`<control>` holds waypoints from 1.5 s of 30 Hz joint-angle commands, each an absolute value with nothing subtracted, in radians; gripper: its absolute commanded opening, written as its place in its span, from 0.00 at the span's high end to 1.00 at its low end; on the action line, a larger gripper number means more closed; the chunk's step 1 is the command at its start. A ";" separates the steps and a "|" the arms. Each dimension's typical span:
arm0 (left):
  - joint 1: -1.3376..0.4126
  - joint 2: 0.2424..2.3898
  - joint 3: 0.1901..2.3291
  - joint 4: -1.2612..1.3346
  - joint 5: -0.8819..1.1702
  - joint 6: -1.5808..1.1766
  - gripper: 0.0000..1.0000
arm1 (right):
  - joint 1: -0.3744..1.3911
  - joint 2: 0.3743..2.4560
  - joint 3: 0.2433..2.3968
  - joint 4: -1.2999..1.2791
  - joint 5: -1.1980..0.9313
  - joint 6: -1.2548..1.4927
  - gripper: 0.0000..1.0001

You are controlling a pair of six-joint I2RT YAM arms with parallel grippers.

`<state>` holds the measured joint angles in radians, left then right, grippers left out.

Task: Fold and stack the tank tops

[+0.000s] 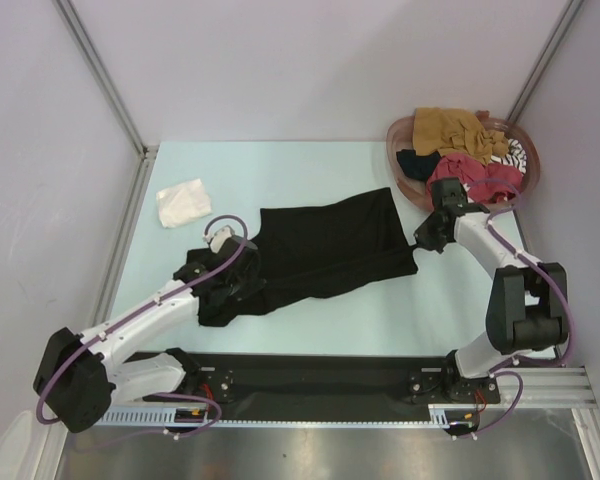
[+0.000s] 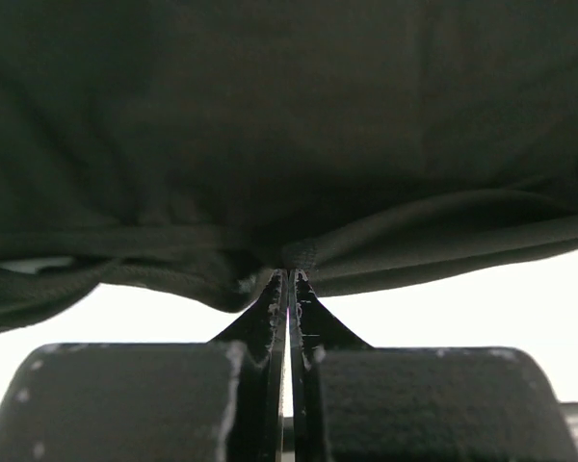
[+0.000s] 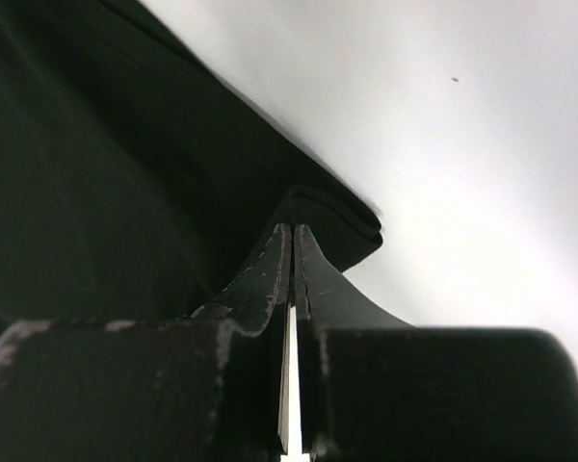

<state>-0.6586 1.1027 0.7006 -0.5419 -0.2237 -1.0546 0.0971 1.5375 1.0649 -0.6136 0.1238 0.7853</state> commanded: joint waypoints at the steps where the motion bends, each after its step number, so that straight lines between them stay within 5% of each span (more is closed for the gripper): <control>1: -0.618 1.114 0.738 -0.546 -0.226 -0.988 1.00 | 0.107 1.572 1.129 -0.603 0.163 0.801 1.00; 37: -0.499 1.384 0.842 -0.423 -0.204 -0.813 0.96 | 0.192 1.850 1.393 -0.643 0.354 0.825 0.99; 40: -0.497 1.367 0.822 -0.400 -0.207 -0.801 0.82 | 0.192 1.838 1.373 -0.612 0.354 0.802 0.89; 45: -0.499 1.292 0.801 -0.400 -0.261 -0.781 0.65 | 0.183 1.792 1.345 -0.594 0.357 0.792 0.59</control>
<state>-0.5072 1.3579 0.7975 -0.4217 -0.2024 -0.8165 0.1879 1.8477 1.3479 -0.6277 0.3180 0.8074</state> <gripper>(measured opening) 0.331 0.375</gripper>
